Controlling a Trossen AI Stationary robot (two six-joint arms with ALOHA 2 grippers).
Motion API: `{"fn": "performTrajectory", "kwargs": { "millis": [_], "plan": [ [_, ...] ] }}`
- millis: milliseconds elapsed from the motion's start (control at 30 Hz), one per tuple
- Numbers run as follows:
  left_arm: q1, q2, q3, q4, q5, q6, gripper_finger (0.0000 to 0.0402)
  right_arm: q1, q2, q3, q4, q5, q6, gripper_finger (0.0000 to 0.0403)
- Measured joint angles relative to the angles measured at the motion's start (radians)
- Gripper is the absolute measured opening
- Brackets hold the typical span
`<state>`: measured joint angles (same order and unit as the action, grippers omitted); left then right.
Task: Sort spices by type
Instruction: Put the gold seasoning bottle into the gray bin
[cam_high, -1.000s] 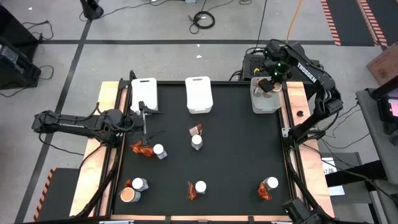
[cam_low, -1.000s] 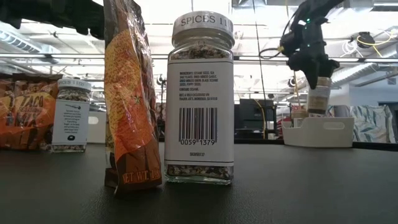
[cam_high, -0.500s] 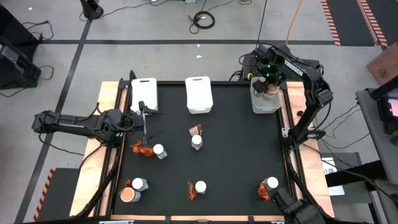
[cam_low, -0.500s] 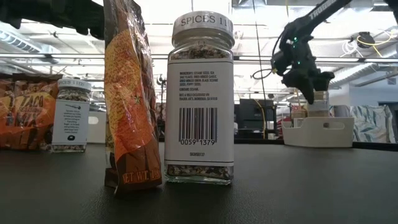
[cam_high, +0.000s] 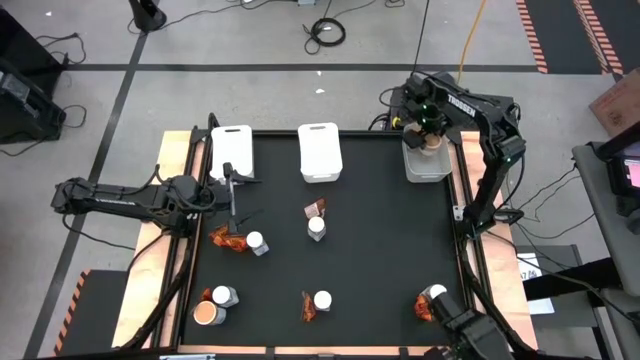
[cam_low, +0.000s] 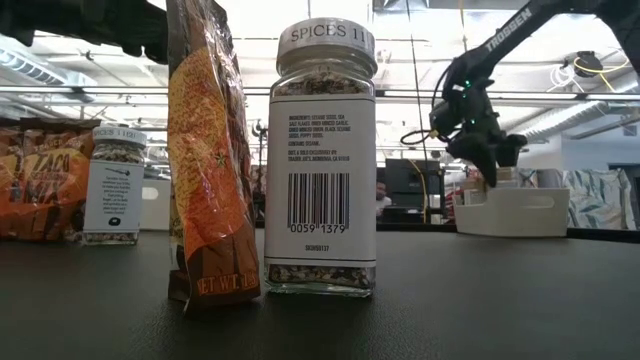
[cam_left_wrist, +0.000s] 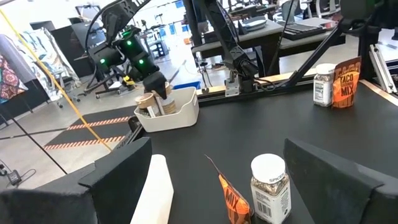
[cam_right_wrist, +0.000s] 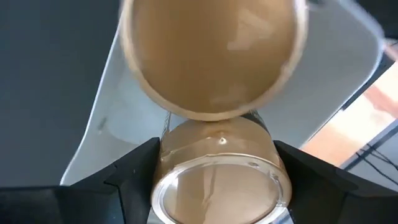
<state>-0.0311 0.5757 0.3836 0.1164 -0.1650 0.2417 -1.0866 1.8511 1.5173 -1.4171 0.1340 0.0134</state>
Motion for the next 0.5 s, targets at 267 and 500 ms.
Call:
{"fn": "performTrajectory", "kwargs": {
  "millis": [267, 500],
  "plan": [
    [0.0, 0.0, 0.0, -0.002, 0.0, 0.0, 0.0367, 0.0, 0.0, 0.0, 0.001, -0.009, 0.0, 0.0296],
    [0.0, 0.0, 0.0, -0.002, 0.0, 0.0, 0.0367, 0.0, -0.001, 0.0, -0.002, -0.009, 0.0, 0.0316]
  ]
}}
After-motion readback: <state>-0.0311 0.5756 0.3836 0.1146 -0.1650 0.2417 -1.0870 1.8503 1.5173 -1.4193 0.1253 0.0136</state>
